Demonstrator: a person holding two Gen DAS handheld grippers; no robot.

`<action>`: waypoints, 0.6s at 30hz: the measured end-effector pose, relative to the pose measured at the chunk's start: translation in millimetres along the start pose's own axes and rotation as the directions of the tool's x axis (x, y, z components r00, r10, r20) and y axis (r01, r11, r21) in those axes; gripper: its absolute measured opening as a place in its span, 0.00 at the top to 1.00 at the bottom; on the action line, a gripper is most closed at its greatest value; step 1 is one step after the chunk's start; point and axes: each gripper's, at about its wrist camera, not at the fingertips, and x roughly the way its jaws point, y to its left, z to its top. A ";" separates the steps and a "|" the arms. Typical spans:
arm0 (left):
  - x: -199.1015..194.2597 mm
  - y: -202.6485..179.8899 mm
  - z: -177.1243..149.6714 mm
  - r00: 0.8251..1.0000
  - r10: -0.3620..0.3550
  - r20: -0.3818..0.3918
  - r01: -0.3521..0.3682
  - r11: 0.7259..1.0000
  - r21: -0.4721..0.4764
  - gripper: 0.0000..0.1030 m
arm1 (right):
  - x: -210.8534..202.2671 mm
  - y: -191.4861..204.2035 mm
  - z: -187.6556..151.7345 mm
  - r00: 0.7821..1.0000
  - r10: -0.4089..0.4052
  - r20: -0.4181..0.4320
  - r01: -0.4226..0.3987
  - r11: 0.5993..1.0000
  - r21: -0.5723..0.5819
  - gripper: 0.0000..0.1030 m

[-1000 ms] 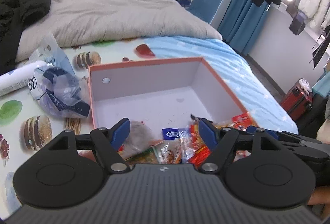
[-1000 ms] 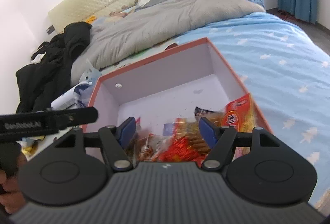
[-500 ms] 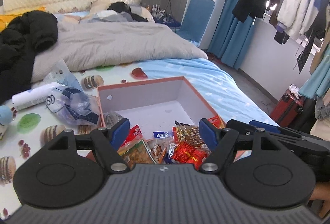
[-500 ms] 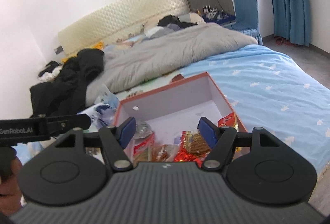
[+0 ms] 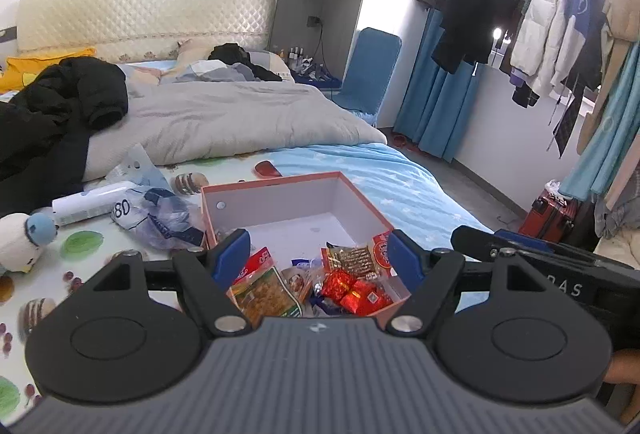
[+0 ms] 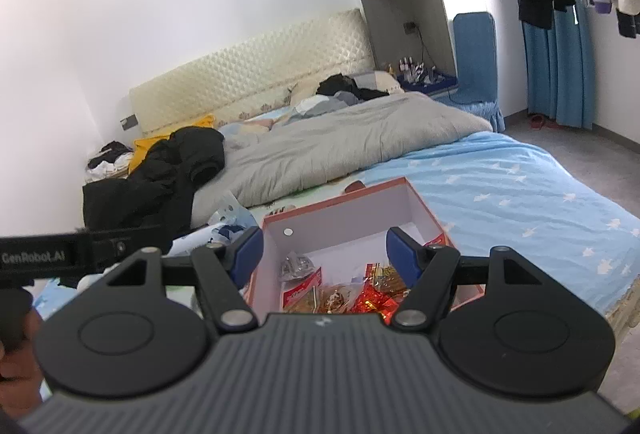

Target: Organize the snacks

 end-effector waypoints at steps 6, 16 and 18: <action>-30.8 -3.1 -16.8 1.000 0.000 0.006 0.000 1.000 -0.001 0.23 | -28.4 6.7 -11.1 1.000 -0.007 0.024 0.006 1.000 0.002 0.32; -58.3 -6.9 -41.4 1.000 0.016 -0.002 -0.016 1.000 -0.020 0.23 | -63.5 21.0 -27.1 0.999 -0.010 0.030 0.011 0.999 -0.035 0.32; -61.9 -7.3 -44.2 1.000 0.019 -0.005 -0.019 1.000 -0.023 0.23 | -66.2 24.0 -29.0 1.000 -0.012 0.029 0.013 0.999 -0.039 0.32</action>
